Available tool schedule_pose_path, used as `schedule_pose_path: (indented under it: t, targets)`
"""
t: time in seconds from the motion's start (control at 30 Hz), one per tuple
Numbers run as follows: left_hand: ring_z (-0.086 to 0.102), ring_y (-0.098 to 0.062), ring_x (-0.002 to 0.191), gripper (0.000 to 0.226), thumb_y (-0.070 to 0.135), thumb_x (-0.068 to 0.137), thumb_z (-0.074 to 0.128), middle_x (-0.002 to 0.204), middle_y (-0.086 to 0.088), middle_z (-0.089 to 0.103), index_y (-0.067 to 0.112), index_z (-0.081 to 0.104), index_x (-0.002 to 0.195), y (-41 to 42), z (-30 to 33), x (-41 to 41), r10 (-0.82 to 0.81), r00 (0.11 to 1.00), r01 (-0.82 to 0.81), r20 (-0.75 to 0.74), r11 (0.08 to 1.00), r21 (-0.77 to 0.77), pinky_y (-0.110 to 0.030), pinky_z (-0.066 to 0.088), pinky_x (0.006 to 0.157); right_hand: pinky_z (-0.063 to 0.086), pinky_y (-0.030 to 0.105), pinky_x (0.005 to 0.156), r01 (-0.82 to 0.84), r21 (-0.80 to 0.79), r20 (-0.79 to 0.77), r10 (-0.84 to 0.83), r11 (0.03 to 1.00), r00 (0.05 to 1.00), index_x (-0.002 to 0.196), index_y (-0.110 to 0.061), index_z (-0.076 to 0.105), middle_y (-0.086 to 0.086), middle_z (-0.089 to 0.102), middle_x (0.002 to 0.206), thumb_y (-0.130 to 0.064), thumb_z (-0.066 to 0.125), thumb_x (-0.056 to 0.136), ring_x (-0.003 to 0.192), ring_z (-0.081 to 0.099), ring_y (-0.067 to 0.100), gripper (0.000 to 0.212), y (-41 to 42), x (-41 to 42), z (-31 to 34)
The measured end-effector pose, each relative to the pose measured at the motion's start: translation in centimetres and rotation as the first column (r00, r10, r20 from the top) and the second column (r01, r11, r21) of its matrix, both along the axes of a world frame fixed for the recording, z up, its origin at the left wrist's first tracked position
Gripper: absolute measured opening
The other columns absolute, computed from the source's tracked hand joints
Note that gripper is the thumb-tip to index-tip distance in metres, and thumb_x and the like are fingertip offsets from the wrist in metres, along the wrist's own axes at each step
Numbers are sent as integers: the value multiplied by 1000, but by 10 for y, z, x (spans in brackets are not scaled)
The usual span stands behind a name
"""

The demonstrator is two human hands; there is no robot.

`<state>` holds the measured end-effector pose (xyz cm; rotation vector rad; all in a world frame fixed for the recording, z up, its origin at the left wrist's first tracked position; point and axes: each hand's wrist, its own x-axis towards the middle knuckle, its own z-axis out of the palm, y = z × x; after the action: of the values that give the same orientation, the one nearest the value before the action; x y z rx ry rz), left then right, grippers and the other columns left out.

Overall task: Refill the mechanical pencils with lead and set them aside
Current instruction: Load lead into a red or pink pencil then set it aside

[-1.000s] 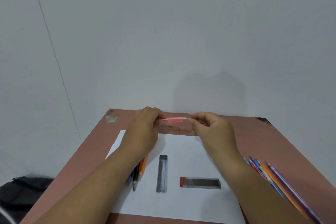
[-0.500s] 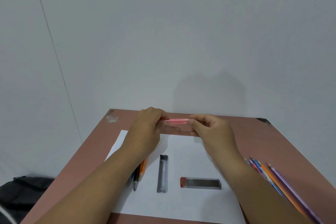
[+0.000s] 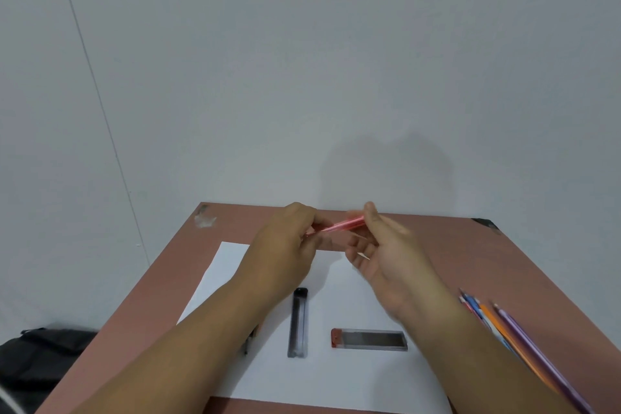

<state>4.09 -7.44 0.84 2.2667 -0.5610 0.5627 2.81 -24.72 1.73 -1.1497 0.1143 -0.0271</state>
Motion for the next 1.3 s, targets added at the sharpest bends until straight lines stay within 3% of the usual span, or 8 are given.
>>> schedule_pose_path:
  t: [0.1, 0.2, 0.33, 0.47, 0.63, 1.0, 1.3]
  targets:
    - [56, -4, 86, 13, 29, 92, 72, 94, 18, 60, 35, 69, 103, -8, 1, -5, -72, 997, 72, -4, 996, -51, -14, 44, 72, 56, 36, 76, 26, 184, -1, -26, 983, 1000, 97, -9, 68, 10, 71, 89, -44, 54, 101, 78, 68, 22, 38, 1, 2, 1]
    - [58, -5, 79, 9, 35, 90, 74, 89, 18, 63, 38, 69, 97, -14, 3, -13, -146, 987, 133, -74, 978, -162, -15, 47, 68, 58, 38, 75, 66, 450, 16, -82, 890, 997, 97, -14, 57, 7, 65, 75, -49, 50, 101, 69, 69, 22, 36, 2, 3, 6]
    - [60, -3, 74, 14, 43, 95, 63, 88, 12, 70, 32, 73, 96, -14, 9, -19, -254, 925, 145, -282, 923, -356, -22, 50, 71, 42, 29, 64, 42, 661, 61, -110, 749, 992, 86, -16, 51, 1, 42, 64, -52, 44, 104, 54, 44, 15, 41, -10, 7, 10]
    - [58, -14, 69, 46, 57, 100, 44, 82, -2, 70, 26, 78, 99, -10, 10, -20, -375, 858, 187, -352, 865, -466, -34, 49, 68, 31, 29, 58, -19, 709, 109, -83, 705, 991, 70, -15, 48, 0, 35, 65, -47, 41, 101, 54, 34, 16, 45, -20, 4, 9]
    - [47, -19, 61, 63, 61, 98, 32, 70, -5, 62, 19, 79, 96, -11, 12, -21, -414, 820, 169, -395, 834, -525, -32, 40, 61, 29, 29, 57, -30, 742, 121, -89, 670, 989, 65, -16, 45, -1, 34, 65, -38, 39, 97, 55, 32, 16, 40, -20, 2, 10]
    - [43, -15, 57, 67, 63, 95, 28, 69, -5, 59, 21, 80, 96, -9, 12, -21, -421, 807, 168, -414, 836, -522, -25, 38, 60, 30, 29, 55, -27, 745, 129, -104, 666, 986, 63, -17, 41, -1, 32, 63, -37, 38, 96, 54, 31, 17, 38, -19, 2, 9]
    - [41, -16, 55, 68, 65, 95, 26, 64, -4, 57, 24, 80, 91, -9, 11, -19, -399, 812, 163, -426, 856, -491, -33, 36, 64, 30, 29, 55, -27, 747, 133, -110, 664, 985, 62, -17, 43, -1, 33, 64, -36, 39, 94, 54, 31, 17, 38, -19, 1, 9]
